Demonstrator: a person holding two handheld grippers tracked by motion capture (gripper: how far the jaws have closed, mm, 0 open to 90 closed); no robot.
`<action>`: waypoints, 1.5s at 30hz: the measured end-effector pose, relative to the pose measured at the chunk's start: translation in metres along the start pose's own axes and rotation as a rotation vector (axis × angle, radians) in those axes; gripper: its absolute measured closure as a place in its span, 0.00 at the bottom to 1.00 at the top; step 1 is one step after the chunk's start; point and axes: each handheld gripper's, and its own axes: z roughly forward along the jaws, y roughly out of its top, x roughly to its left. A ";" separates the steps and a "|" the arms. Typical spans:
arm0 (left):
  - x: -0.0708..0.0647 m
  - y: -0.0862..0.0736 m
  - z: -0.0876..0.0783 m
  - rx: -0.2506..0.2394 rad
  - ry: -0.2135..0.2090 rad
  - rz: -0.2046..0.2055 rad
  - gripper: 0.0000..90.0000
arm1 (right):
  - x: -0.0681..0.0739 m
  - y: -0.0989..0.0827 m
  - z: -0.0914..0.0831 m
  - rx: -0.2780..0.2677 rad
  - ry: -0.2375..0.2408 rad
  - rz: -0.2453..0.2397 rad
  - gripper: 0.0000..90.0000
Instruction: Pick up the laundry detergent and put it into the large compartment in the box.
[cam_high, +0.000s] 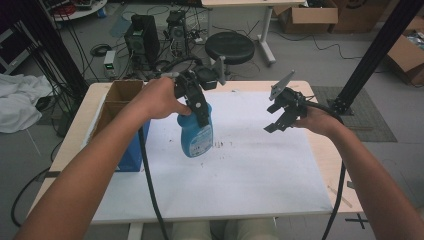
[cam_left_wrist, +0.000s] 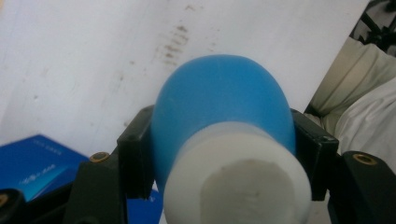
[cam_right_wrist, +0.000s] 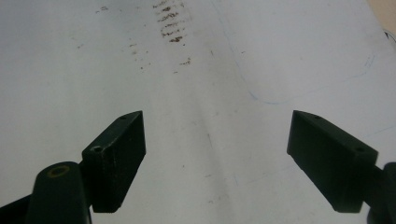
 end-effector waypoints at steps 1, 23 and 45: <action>0.002 -0.002 -0.003 0.000 0.004 -0.017 0.41 | 0.000 0.000 0.000 0.001 0.000 0.001 0.21; 0.038 -0.038 -0.057 -0.023 0.108 -0.423 0.42 | -0.004 -0.001 0.000 -0.009 0.003 -0.010 0.21; 0.082 -0.092 -0.087 -0.078 0.171 -0.790 0.42 | -0.007 -0.007 -0.004 -0.019 0.000 -0.009 0.21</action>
